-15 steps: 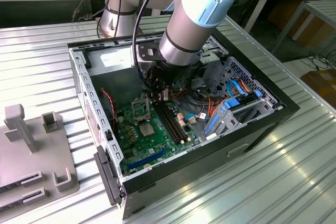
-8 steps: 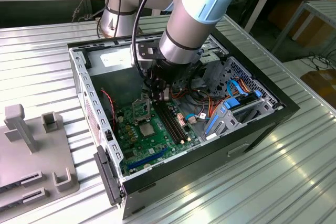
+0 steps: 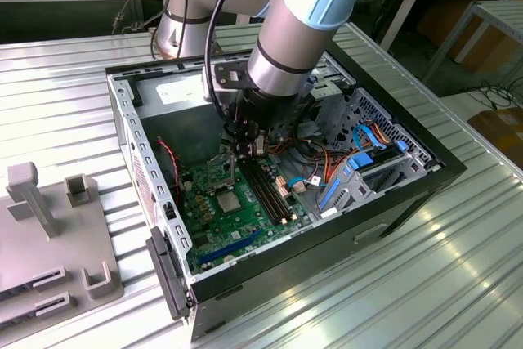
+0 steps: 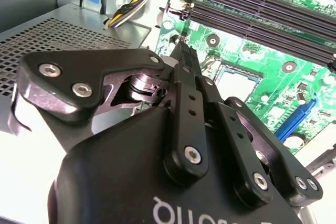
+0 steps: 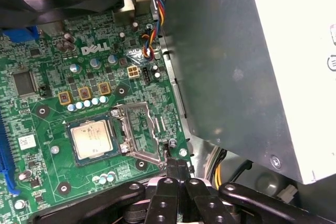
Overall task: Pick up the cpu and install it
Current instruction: 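Close the cpu cover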
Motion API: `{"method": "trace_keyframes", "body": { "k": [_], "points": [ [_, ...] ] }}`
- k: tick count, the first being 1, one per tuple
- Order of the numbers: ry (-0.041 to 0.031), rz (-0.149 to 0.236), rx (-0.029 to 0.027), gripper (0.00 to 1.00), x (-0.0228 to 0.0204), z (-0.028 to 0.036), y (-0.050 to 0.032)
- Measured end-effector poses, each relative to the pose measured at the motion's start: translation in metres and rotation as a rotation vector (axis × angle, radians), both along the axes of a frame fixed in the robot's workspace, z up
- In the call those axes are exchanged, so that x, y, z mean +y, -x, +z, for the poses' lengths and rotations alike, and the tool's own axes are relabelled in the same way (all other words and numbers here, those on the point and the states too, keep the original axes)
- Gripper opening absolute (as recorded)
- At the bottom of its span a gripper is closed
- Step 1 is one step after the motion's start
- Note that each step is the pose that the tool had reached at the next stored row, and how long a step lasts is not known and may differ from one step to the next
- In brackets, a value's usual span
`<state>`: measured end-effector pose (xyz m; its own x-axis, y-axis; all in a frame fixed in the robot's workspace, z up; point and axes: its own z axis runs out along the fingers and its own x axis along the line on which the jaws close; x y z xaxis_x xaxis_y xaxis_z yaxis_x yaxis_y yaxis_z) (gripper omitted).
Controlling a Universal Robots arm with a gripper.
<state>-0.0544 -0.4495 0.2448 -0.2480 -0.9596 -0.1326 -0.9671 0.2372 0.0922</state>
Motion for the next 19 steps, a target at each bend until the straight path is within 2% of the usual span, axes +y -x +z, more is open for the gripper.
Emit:
{"method": "trace_keyframes", "body": {
  "k": [10, 19],
  "points": [
    [0.0223, 0.008, 0.0, 0.11, 0.0005, 0.0018, 0.0028],
    [0.045, 0.029, -0.0001, 0.11, 0.0041, 0.0067, 0.0034]
  ]
}}
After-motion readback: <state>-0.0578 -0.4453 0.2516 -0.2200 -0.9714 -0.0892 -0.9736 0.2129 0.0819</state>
